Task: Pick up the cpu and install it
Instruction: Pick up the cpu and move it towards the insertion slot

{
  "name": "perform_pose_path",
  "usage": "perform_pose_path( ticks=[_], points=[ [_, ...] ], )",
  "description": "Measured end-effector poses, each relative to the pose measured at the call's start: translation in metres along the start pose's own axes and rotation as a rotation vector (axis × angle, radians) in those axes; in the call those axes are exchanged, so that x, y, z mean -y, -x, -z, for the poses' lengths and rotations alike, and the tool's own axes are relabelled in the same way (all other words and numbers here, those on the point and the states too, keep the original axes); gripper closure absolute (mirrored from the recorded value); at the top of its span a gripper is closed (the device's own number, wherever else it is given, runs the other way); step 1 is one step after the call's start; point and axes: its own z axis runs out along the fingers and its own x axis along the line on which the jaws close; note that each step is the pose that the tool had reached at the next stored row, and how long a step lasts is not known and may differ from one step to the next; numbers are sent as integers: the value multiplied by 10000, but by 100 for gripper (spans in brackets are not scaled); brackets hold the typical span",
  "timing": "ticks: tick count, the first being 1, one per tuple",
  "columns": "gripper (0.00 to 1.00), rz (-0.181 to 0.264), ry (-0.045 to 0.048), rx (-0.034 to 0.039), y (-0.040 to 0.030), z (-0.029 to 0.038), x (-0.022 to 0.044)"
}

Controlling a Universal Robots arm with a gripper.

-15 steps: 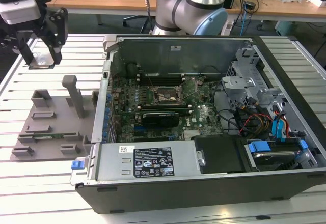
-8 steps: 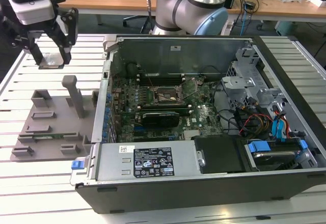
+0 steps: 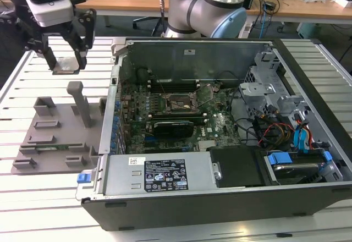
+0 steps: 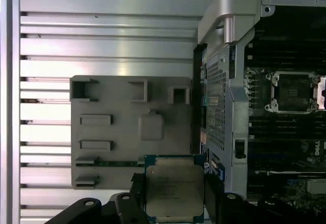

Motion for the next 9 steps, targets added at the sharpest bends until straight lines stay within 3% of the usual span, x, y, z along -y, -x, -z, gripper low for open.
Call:
perform_pose_path(
  ticks=[9],
  points=[
    [45, 1, 0, -19, 225, -14, -7]
  ],
)
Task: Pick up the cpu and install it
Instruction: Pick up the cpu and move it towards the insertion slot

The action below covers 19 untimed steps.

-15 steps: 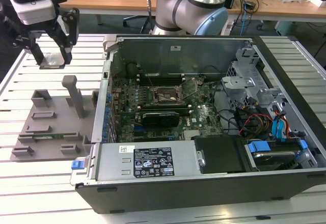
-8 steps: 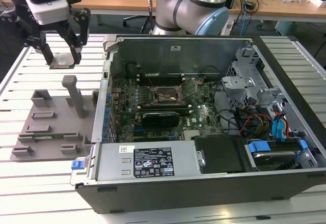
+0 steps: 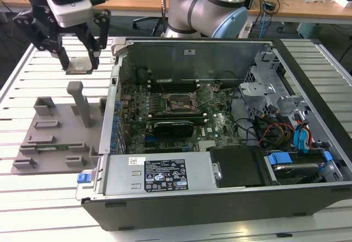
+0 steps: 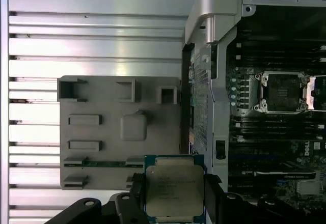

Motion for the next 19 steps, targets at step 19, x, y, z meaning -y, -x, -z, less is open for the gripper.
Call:
perform_pose_path(
  ticks=[19],
  points=[
    [45, 0, 1, -7, 356, -11, -17]
  ],
)
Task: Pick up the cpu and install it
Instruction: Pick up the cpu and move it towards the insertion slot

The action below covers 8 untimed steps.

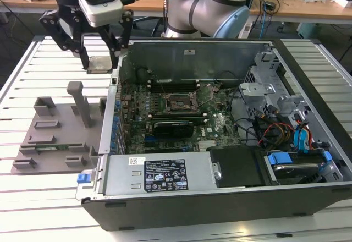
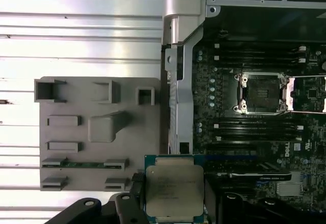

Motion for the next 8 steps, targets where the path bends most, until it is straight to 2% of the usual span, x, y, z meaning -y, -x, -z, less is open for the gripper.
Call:
perform_pose_path(
  ticks=[3, 4, 5, 8],
  points=[
    [45, 0, 0, -1, 46, -1, -3],
    [45, -1, -1, -2, 81, -1, -5],
    [45, 0, -1, -3, 158, -3, -9],
    [45, -1, 0, -3, 216, -5, -12]
  ],
)
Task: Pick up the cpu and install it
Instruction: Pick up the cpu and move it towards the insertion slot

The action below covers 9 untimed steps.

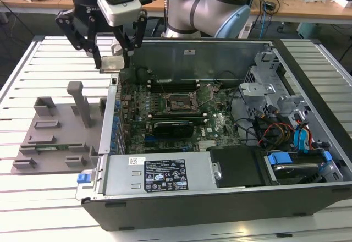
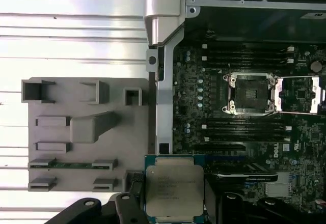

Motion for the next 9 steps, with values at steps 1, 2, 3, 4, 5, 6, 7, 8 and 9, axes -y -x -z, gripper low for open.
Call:
perform_pose_path(
  ticks=[1, 2, 3, 4, 5, 6, 7, 8, 9],
  points=[
    [45, 0, 1, 0, 13, 0, -1],
    [45, 1, 0, 0, 26, -1, -1],
    [45, 0, 0, -1, 47, -1, -3],
    [45, 0, 0, 0, 70, -2, -4],
    [45, 0, 1, 0, 80, -2, -5],
    [45, -1, 1, -1, 97, -2, -6],
    [45, 0, 0, -1, 118, -3, -7],
    [45, 1, 0, -1, 150, -3, -10],
    [45, 1, 0, -2, 178, -4, -12]
  ],
)
